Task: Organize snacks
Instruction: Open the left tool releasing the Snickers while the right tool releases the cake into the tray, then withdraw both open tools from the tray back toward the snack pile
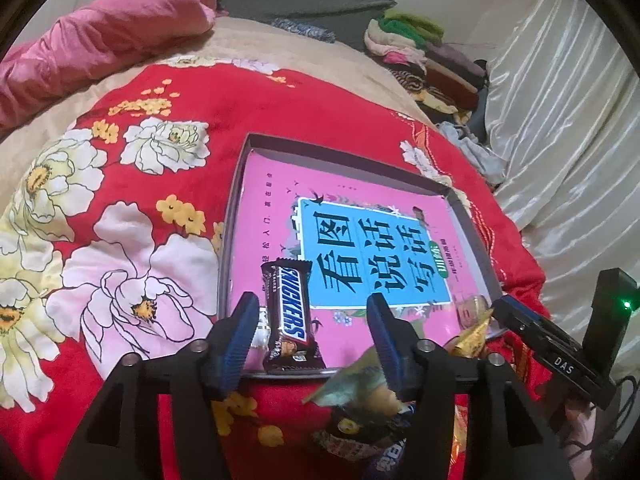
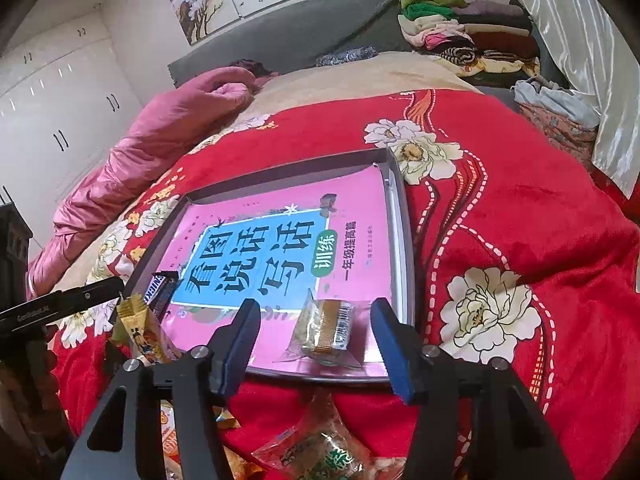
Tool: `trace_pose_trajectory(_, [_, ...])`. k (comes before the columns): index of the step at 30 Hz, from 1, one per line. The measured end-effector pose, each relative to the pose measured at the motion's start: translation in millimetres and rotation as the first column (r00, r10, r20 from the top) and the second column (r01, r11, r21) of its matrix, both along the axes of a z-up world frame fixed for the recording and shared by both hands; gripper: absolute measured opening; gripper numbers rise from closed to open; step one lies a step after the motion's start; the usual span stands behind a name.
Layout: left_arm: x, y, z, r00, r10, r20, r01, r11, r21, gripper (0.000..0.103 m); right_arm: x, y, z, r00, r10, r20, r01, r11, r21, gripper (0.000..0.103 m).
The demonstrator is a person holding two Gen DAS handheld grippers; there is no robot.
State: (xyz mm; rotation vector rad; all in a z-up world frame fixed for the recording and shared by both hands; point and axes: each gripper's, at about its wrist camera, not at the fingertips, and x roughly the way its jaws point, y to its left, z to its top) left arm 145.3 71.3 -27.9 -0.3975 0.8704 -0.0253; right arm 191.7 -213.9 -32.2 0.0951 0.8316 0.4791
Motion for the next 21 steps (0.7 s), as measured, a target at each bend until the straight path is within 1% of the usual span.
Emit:
trace_pose_trajectory(2, [-2.6, -0.8, 2.9, 1.0, -0.006, 0.011, 0.006, 1.0, 0.0, 0.063, -0.6, 0.1, 1.3, 1.0, 0.001, 0.004, -0.001, 1.0, 0.002, 0.06])
trace_pose_trajectory(6, [-7.3, -3.7, 9.1, 0.999, -0.022, 0.031, 0.022, 1.0, -0.009, 0.065, -3.2, -0.1, 6.3, 1.0, 0.006, 0.026, -0.007, 1.0, 0.016, 0.063])
trace_pose_trajectory(9, [-9.7, -5.7, 12.1, 0.999, -0.031, 0.041, 0.031, 1.0, -0.004, 0.075, -5.3, 0.4, 9.9, 0.999, 0.011, 0.041, -0.012, 1.0, 0.023, 0.067])
trace_pose_trajectory(16, [-17.3, -11.4, 18.3, 0.997, -0.051, 0.056, 0.051, 0.999, 0.001, 0.076, -10.4, 2.2, 17.2, 0.997, 0.027, 0.066, -0.029, 0.999, 0.027, 0.068])
trace_pose_trajectory(18, [-18.9, -13.3, 19.3, 0.997, -0.061, 0.055, 0.06, 0.998, 0.011, 0.078, -14.5, 3.6, 21.6, 0.996, 0.043, 0.084, -0.046, 0.999, 0.03, 0.07])
trace_pose_trajectory(21, [-21.6, -15.0, 19.6, 0.997, -0.067, 0.048, 0.066, 0.998, 0.022, 0.079, -20.1, 6.3, 26.8, 0.992, 0.065, 0.107, -0.068, 0.997, 0.029, 0.072])
